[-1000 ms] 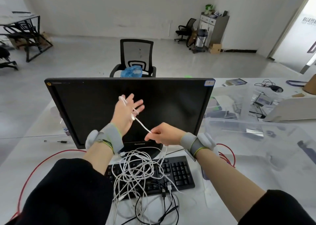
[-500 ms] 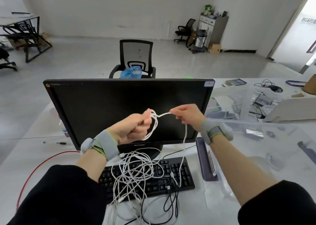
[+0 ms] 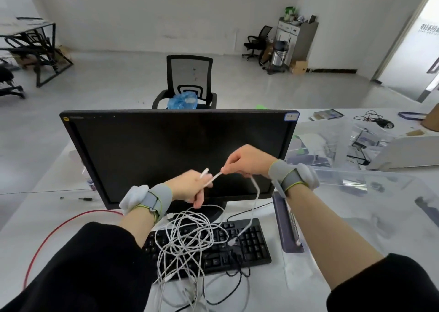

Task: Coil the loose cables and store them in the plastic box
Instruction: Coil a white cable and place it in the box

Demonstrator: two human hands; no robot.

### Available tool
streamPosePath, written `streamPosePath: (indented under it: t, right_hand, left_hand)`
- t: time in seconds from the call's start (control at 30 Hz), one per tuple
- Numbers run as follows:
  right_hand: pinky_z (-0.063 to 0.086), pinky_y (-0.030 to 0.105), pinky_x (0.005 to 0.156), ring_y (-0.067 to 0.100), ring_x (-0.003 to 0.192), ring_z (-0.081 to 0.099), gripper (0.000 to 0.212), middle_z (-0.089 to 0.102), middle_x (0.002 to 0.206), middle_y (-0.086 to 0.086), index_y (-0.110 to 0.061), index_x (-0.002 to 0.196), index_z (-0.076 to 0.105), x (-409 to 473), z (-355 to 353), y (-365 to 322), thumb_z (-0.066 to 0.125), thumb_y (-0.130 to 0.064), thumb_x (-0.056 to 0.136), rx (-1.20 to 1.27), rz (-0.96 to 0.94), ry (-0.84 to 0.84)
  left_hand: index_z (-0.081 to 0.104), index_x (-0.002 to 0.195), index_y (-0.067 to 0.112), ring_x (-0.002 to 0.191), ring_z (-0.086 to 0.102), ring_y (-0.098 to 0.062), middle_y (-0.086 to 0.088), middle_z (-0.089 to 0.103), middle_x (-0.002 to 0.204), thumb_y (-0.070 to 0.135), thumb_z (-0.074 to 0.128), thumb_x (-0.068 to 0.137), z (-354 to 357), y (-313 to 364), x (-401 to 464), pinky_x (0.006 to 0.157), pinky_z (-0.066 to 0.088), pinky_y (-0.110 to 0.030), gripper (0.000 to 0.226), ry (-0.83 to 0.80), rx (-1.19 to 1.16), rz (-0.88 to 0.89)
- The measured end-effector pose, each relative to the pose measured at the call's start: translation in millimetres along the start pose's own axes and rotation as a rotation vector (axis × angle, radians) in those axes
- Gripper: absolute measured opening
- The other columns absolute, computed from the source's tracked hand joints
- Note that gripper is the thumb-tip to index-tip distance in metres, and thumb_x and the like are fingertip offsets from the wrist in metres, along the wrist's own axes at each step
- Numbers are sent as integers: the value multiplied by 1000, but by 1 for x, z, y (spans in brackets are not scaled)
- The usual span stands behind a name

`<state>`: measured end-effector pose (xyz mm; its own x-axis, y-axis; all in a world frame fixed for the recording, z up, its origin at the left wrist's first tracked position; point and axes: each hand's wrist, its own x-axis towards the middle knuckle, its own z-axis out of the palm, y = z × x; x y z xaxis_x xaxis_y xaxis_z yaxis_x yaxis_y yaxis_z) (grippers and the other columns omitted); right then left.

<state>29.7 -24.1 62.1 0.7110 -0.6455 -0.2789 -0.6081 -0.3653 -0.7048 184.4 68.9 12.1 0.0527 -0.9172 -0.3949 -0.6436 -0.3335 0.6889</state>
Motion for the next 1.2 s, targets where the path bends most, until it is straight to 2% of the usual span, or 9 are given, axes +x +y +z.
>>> streamPosePath:
  t: [0.2, 0.37, 0.47, 0.57, 0.63, 0.73, 0.9, 1.07, 1.2]
  right_hand:
    - [37, 17, 55, 8, 54, 41, 24, 50, 61, -3, -14, 74, 65, 5, -10, 33, 67, -34, 85, 198, -26, 321]
    - [32, 17, 44, 8, 46, 34, 22, 43, 59, 1, -9, 102, 69, 4, 20, 45, 49, -17, 97, 319, 25, 243]
    - [28, 15, 42, 6, 45, 29, 27, 38, 57, -3, -9, 111, 67, -3, 39, 34, 46, -16, 97, 212, 93, -89]
    - [29, 15, 45, 5, 45, 30, 22, 37, 55, -7, -8, 102, 71, -9, 39, 13, 56, -21, 93, 91, 40, -217]
    - [32, 16, 46, 5, 47, 33, 18, 39, 54, -7, -10, 95, 73, -6, 25, 4, 63, -23, 88, 30, -12, -118]
    - [34, 18, 48, 8, 50, 36, 11, 45, 59, -2, -11, 90, 72, -1, 3, 3, 66, -19, 87, 120, -45, 11]
    - [37, 12, 44, 5, 47, 39, 17, 46, 61, 1, -4, 104, 62, 2, -22, 25, 48, -2, 94, 1140, 45, 12]
    - [42, 20, 55, 9, 55, 41, 13, 46, 65, 2, -1, 93, 69, 4, 6, 28, 59, -10, 91, 806, 72, 75]
    - [43, 21, 57, 9, 53, 43, 22, 53, 65, 0, -4, 103, 71, 10, 31, 23, 58, -19, 92, 463, 52, 247]
  left_hand:
    - [51, 58, 13, 25, 22, -6, 8, 24, 27, 53, 16, 97, -9, 16, -11, 36, 15, -18, 66, -160, -962, 148]
    - [59, 101, 7, 38, 44, -2, 8, 60, 53, 25, 34, 102, -31, 27, -5, 42, 30, -9, 31, 149, -1659, 368]
    - [52, 120, 2, 87, 68, -12, -1, 67, 103, 14, 38, 101, -32, 23, 10, 77, 53, -17, 26, 418, -1566, 375]
    - [32, 143, 3, 101, 62, -21, -12, 58, 124, 12, 37, 102, -22, 1, 17, 94, 47, -27, 42, 523, -837, 195]
    - [39, 139, 2, 77, 62, -14, -16, 66, 111, 17, 32, 103, -9, -9, 13, 74, 47, -17, 40, 355, -399, 114]
    - [66, 103, 4, 42, 50, -9, -4, 56, 50, 35, 28, 103, 3, -5, 1, 60, 44, -14, 48, 184, -157, 106]
    - [44, 52, 13, 28, 23, -7, 7, 26, 33, 56, 26, 96, -11, 18, -8, 37, 20, -19, 64, 203, -602, 139]
    - [49, 59, 17, 29, 24, -5, 9, 27, 35, 47, 37, 92, -22, 22, -11, 43, 17, -19, 46, -48, -1284, 356]
    - [46, 75, 14, 33, 28, -4, 8, 29, 40, 33, 29, 102, -29, 25, 1, 39, 26, -15, 38, 154, -1580, 372]
